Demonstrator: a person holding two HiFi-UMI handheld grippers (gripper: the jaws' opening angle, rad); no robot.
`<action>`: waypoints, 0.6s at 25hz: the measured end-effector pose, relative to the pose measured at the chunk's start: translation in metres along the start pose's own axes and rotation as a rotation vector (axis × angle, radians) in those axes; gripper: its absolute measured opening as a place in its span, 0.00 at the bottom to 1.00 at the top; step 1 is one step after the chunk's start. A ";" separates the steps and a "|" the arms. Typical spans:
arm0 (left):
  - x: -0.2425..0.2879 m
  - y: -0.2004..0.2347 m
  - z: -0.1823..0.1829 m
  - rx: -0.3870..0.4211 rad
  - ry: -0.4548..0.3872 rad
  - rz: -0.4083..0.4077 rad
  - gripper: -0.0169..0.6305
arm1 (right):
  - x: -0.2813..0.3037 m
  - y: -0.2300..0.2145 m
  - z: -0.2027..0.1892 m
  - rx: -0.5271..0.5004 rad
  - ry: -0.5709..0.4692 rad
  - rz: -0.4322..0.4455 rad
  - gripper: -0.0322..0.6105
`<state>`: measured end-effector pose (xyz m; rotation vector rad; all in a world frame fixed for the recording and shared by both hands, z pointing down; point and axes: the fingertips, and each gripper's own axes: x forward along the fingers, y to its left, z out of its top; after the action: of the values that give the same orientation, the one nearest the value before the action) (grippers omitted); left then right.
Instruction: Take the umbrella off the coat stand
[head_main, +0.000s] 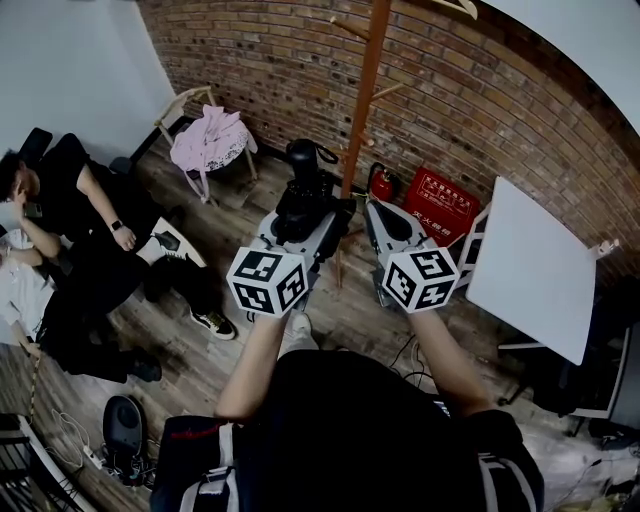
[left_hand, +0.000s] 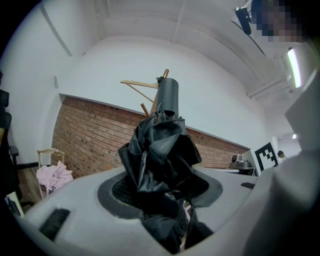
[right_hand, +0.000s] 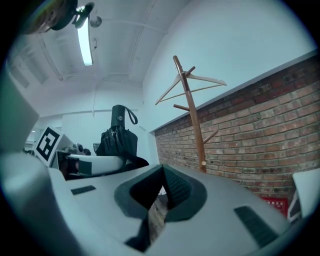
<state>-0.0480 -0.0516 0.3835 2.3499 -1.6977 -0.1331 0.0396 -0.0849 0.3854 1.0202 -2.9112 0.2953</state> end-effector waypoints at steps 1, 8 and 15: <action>0.000 -0.002 -0.001 -0.004 0.001 0.000 0.40 | -0.001 -0.001 0.000 0.000 0.004 0.000 0.10; -0.004 -0.015 -0.006 0.001 0.008 -0.004 0.40 | -0.013 -0.001 -0.006 0.009 0.003 0.006 0.10; 0.000 -0.018 -0.006 0.010 0.014 0.000 0.40 | -0.018 -0.008 -0.006 0.016 -0.002 0.003 0.09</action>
<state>-0.0300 -0.0456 0.3850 2.3523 -1.6962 -0.1078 0.0581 -0.0790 0.3903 1.0183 -2.9169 0.3182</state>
